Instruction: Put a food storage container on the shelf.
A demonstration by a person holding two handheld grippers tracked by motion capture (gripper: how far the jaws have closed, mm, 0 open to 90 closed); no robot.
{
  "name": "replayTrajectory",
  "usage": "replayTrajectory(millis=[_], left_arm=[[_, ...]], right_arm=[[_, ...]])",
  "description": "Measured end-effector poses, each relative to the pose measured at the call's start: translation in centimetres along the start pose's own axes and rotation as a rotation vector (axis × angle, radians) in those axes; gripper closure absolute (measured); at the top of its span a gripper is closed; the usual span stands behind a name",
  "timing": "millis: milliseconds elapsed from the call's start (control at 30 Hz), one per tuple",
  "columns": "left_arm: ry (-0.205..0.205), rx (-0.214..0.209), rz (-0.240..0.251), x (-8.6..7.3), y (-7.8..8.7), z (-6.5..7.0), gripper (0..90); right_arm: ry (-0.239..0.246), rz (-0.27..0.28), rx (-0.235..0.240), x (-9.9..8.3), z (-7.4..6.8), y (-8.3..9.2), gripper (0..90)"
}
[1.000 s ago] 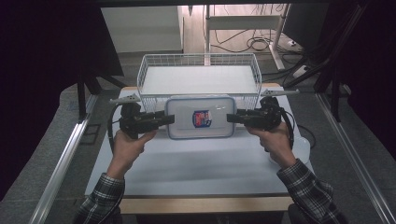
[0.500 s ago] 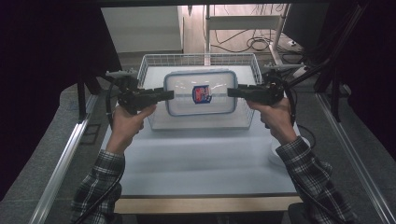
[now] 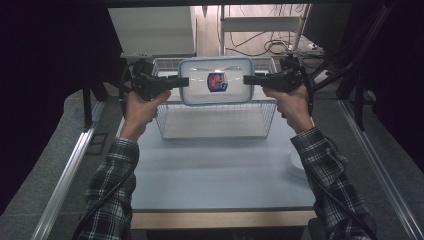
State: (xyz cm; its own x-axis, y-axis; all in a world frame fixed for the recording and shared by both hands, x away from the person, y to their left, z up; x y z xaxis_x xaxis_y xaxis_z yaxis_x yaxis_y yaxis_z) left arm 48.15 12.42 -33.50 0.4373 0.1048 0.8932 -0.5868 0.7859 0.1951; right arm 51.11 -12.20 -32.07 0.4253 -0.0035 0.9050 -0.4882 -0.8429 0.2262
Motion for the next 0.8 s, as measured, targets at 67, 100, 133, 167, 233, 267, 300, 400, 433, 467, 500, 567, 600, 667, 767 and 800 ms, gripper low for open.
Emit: replayTrajectory(millis=[67,100,133,167,233,267,300,400,433,467,500,567,600,667,767,800], left_arm=[[0.009,0.008,-0.001,0.0,-0.3,-0.5,52.7],[0.014,0.012,-0.001,0.0,-0.5,-0.8,52.6],[0.015,0.014,0.001,-0.1,-0.6,-1.0,52.4],[0.019,0.018,0.0,-0.1,-0.7,-1.2,52.3],[0.024,0.022,-0.001,-0.2,-1.0,-1.6,52.2],[0.033,0.023,-0.002,-0.2,-1.1,-1.7,52.1],[0.037,0.026,-0.003,-0.3,-1.3,-1.9,52.0],[0.046,0.034,0.009,-0.2,-1.5,-2.1,51.2],[0.039,0.035,0.011,-0.2,-1.5,-2.2,51.0],[0.039,0.037,0.012,-0.2,-1.5,-2.2,50.9],[0.035,0.039,0.015,-0.2,-1.6,-2.3,50.7],[0.023,0.046,0.019,-0.2,-1.6,-2.3,50.1],[0.014,0.053,0.022,-0.2,-1.6,-2.3,49.6],[-0.004,0.068,0.03,-0.2,-1.6,-2.2,49.1],[-0.016,0.08,0.034,-0.2,-1.6,-2.2,48.9],[-0.019,0.084,0.037,-0.2,-1.6,-2.2,48.8]], right_arm=[[-0.002,-0.003,-0.006,0.1,0.4,-0.4,49.4],[-0.004,-0.005,-0.009,0.0,0.6,-0.7,49.3],[-0.009,-0.006,-0.011,0.0,0.9,-0.9,49.1],[-0.012,-0.008,-0.013,-0.1,1.1,-1.1,49.1],[-0.019,-0.011,-0.021,-0.3,1.5,-1.4,48.7],[-0.02,-0.01,-0.024,-0.3,1.6,-1.5,48.5],[-0.022,-0.011,-0.026,-0.3,1.8,-1.6,48.5],[-0.035,-0.015,-0.03,-0.4,2.1,-1.8,48.1],[-0.039,-0.012,-0.032,-0.4,2.2,-1.9,48.1],[-0.04,-0.013,-0.033,-0.4,2.3,-2.0,48.0],[-0.038,-0.016,-0.033,-0.3,2.3,-2.0,47.9],[-0.032,-0.022,-0.036,-0.3,2.3,-2.1,47.6],[-0.019,-0.019,-0.04,-0.3,2.3,-2.1,47.4],[-0.003,-0.027,-0.057,-0.3,2.4,-2.1,46.5],[0.012,-0.03,-0.071,-0.3,2.4,-2.1,46.3],[0.013,-0.028,-0.072,-0.3,2.4,-2.1,46.2]])
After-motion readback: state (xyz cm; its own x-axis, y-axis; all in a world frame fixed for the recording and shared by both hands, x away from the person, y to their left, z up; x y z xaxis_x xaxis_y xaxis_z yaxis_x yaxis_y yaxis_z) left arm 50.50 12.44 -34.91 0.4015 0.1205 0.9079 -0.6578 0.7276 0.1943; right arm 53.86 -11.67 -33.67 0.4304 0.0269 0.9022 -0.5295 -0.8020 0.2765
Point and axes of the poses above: each handheld gripper's, and its own axes: y roughly backward along the jaws, x roughly out of its top, z roughly to its right, the point moved 9 cm from there along -y, roughly forward along the jaws, and after that the axes turned 8 degrees about z, right-handed, at the moved point
